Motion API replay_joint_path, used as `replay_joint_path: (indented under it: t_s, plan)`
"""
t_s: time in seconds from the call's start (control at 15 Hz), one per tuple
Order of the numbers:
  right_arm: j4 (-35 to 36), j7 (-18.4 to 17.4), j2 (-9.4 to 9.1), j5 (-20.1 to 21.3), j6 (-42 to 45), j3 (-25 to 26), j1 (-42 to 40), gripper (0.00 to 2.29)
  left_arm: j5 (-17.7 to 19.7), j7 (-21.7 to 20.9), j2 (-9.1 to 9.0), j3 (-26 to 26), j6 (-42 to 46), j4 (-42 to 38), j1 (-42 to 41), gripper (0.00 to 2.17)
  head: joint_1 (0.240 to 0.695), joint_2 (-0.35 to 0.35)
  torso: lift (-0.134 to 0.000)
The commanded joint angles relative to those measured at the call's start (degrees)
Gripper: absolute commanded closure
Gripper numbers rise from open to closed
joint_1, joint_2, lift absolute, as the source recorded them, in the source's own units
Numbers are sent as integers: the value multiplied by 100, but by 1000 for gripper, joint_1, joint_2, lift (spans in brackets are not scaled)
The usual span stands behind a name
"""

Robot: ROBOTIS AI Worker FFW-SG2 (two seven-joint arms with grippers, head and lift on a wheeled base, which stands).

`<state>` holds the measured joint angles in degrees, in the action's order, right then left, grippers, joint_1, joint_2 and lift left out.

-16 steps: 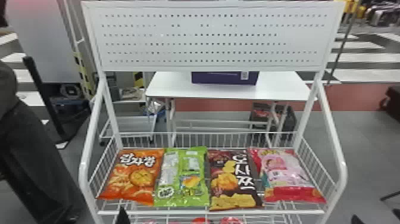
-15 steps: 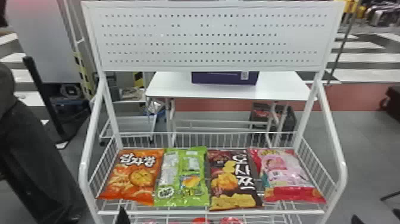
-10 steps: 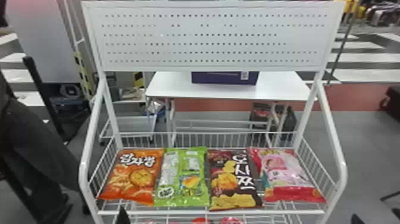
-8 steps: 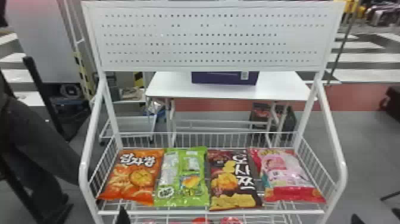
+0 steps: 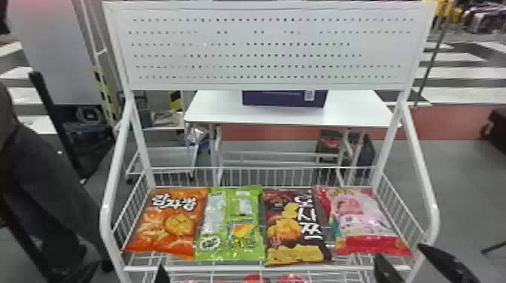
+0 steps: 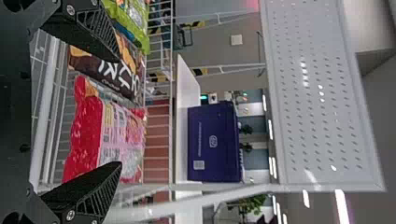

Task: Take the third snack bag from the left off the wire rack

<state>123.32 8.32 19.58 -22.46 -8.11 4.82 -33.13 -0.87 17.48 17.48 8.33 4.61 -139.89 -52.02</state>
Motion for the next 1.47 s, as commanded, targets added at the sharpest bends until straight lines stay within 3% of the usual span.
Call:
replay_joint_path:
  t_s: [0.0,0.13,0.33,0.53,0.87,1.07,1.2,1.27,1.4]
  plan:
    - [-510,-182,-148,365,-855,-728,1125,113,-10,1,-8,81,0,85,60,140,499,0,0]
    - [-1240,-199,-359,392,-1505,-1220,2118,113,-1,1,1,99,0,164,104,140,499,0,0]
    - [-2084,-208,-640,409,-1593,-1695,3006,113,-18,1,1,143,-17,234,157,140,499,0,0]
    - [-2778,-208,-737,532,-1628,-2161,3621,113,17,-8,27,143,-123,287,201,140,499,0,0]
    - [-3200,-340,-851,849,-2402,-2451,4043,164,34,-8,45,134,-123,304,253,140,499,0,0]
    - [-3200,-340,-851,805,-2788,-2363,4043,640,105,-8,45,99,-140,348,306,140,499,0,0]
    - [-3094,-331,-833,761,-2876,-2354,3999,1784,105,-8,53,99,-140,348,306,140,499,0,0]
    - [-3042,-331,-824,778,-2859,-2354,3981,2132,105,-17,53,99,-140,348,315,140,499,0,0]
    - [-2919,-322,-807,787,-2824,-2354,3920,2219,105,-17,53,99,-140,331,315,140,499,0,0]
